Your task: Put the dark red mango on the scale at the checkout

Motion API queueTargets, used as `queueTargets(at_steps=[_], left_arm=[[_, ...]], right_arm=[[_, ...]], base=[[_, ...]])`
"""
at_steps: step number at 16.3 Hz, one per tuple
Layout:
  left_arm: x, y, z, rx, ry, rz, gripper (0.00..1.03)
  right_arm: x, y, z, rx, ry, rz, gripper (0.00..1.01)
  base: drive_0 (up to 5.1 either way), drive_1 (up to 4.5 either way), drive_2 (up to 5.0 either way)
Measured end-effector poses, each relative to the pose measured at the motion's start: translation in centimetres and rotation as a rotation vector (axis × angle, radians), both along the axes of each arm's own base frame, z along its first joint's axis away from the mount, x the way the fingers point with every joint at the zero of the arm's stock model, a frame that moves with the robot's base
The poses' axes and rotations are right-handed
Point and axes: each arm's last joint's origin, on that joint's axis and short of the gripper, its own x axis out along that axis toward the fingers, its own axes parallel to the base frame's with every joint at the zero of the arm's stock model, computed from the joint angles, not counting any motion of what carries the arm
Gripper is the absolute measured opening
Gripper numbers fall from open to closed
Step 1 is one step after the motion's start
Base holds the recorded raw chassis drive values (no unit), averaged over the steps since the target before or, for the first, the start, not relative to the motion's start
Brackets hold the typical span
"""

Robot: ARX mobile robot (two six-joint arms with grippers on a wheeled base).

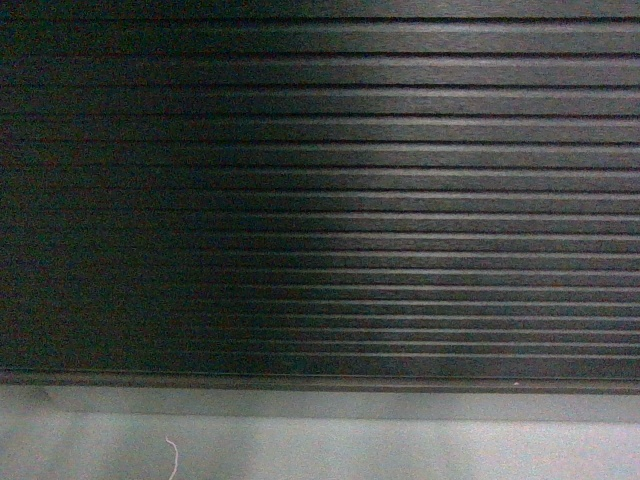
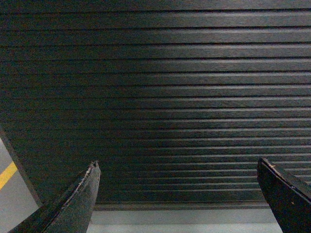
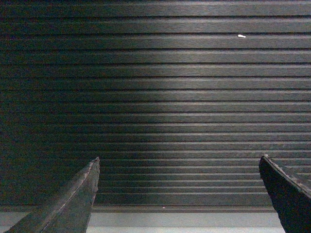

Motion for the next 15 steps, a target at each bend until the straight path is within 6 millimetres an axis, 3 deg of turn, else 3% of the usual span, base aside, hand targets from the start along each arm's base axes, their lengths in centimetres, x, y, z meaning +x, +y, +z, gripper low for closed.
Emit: queueTargets(at_steps=[3,15], left_arm=[[0.00,0.00,0.00,0.000,0.000,0.000,0.98],[0.00,0.00,-0.01,0.000,0.001,0.000,0.98]], right_arm=[[0.00,0.00,0.00,0.000,0.000,0.000,0.98],[0.00,0.00,0.00,0.000,0.000,0.000,0.98]], base=[[0.0,2.46,-2.4],[0.0,0.00,0.0]])
